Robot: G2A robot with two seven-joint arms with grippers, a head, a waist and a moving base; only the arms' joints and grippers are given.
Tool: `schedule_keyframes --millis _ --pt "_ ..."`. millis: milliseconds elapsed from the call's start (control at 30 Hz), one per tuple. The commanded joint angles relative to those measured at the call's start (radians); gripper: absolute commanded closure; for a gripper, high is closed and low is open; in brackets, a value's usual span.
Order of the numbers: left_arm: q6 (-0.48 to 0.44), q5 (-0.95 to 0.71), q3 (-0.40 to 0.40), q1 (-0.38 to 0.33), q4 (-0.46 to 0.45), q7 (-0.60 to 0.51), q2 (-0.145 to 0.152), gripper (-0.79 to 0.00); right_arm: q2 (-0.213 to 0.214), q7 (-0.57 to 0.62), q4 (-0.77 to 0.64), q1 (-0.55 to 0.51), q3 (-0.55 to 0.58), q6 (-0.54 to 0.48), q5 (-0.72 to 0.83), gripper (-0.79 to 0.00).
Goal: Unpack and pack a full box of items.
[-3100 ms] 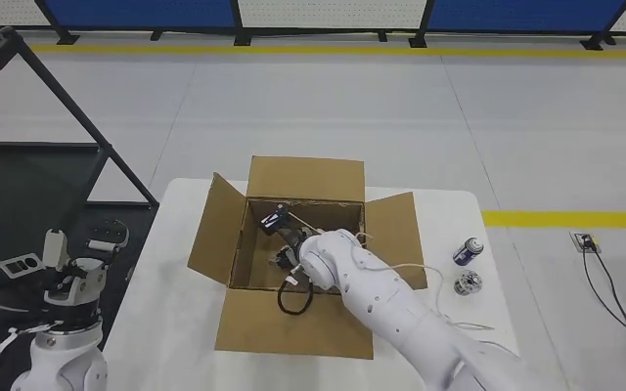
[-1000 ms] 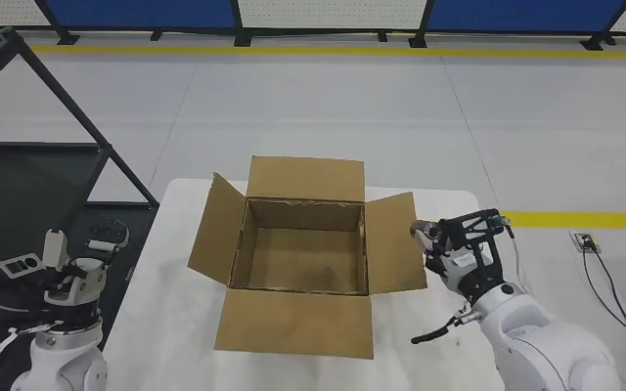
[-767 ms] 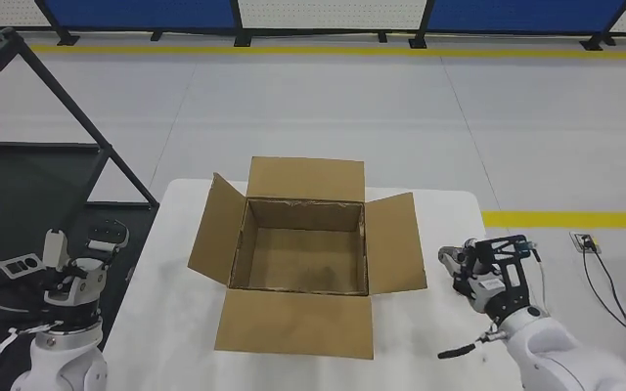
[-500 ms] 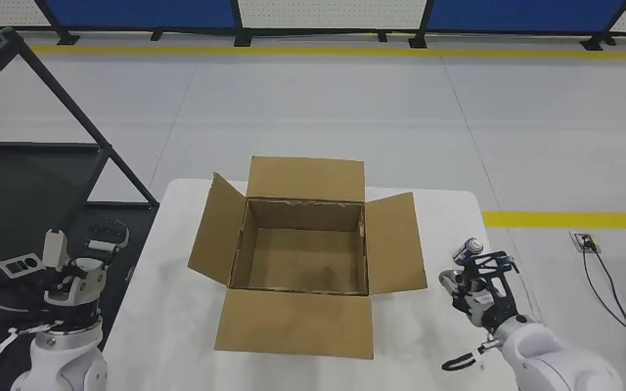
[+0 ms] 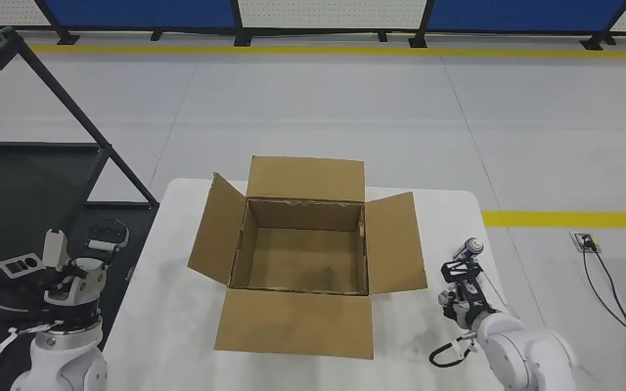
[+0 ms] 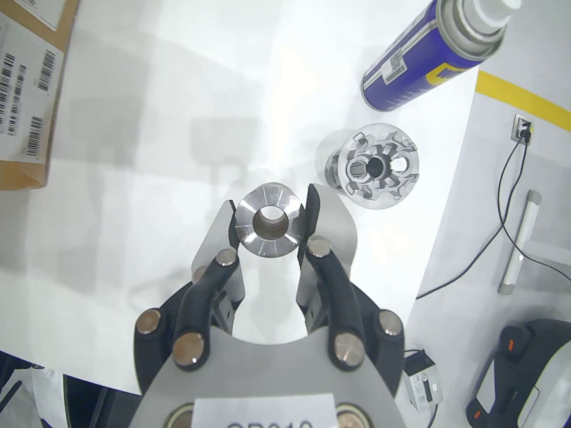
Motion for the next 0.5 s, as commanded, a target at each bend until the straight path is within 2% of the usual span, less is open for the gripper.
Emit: schedule_keyframes --millis 0,200,467 --pt "0.0 0.0 0.0 0.0 0.0 0.0 0.0 -0.785 0.0 -0.002 0.015 0.01 -0.01 0.018 -0.019 0.0" --pt "0.0 0.0 0.0 0.0 0.0 0.0 0.0 -0.785 0.001 -0.012 0.063 0.039 -0.043 0.056 -0.056 0.0" --pt "0.0 0.0 0.0 0.0 0.0 0.0 0.0 -0.785 0.002 -0.073 0.115 0.062 -0.055 0.066 -0.031 0.0"
